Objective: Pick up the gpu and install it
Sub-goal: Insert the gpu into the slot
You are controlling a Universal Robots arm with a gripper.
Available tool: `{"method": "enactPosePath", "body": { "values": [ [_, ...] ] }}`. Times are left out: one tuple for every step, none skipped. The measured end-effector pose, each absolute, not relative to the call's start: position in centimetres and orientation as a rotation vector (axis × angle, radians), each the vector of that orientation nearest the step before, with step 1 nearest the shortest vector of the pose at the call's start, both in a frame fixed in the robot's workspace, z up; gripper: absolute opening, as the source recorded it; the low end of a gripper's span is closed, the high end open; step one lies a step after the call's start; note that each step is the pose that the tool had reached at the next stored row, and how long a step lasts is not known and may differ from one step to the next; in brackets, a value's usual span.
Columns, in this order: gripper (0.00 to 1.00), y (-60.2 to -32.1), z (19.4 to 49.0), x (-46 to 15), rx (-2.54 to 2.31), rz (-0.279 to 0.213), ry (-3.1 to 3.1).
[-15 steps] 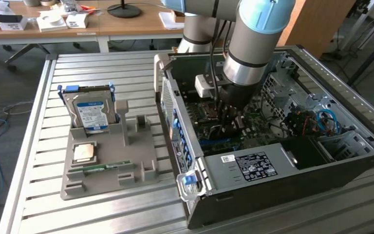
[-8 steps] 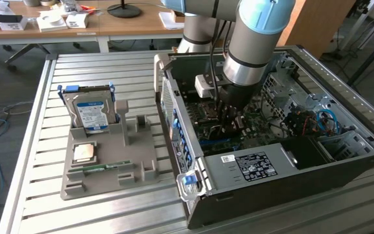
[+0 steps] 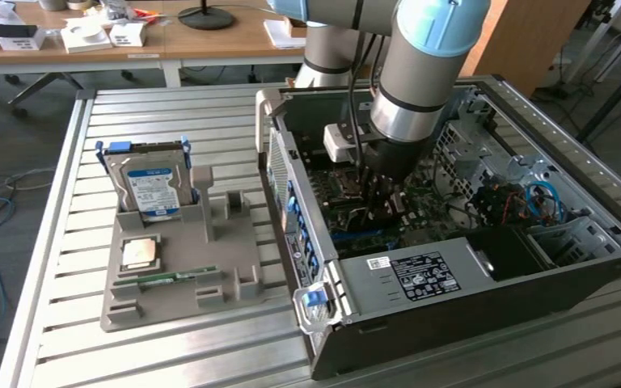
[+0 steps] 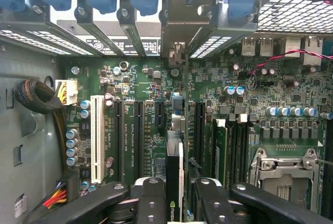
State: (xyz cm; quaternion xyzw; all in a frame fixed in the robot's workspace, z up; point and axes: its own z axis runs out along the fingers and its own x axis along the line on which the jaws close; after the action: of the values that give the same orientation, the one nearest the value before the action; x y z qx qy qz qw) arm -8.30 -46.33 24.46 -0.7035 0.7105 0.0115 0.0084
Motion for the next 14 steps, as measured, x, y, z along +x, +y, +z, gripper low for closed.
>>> {"method": "enactPosePath", "body": {
  "values": [
    [0.26,-46.33,24.46,-8.30,-2.198,0.036,2.220],
    [0.26,-46.33,24.46,-8.30,-2.198,0.036,2.220],
    [0.26,-46.33,24.46,-8.30,-2.198,0.036,2.220],
    [0.26,-46.30,24.46,-8.29,-2.198,0.036,2.220],
    [0.26,-46.26,24.46,-8.29,-2.198,0.036,2.220],
    [0.26,-46.24,24.46,-8.29,-2.199,0.036,2.220],
    [0.26,-46.21,24.46,-8.29,-2.199,0.036,2.220],
    [0.26,-46.21,24.46,-8.29,-2.199,0.036,2.220],
    [0.26,-46.21,24.46,-8.30,-2.199,0.036,2.220],
    [0.26,-46.21,24.46,-8.30,-2.198,0.036,2.220],
    [0.26,-46.20,24.46,-8.30,-2.198,0.036,2.220],
    [0.26,-46.20,24.46,-8.30,-2.198,0.036,2.220],
    [0.26,-46.20,24.46,-8.30,-2.198,0.036,2.220],
    [0.26,-46.20,24.46,-8.30,-2.198,0.036,2.220]
  ]
}}
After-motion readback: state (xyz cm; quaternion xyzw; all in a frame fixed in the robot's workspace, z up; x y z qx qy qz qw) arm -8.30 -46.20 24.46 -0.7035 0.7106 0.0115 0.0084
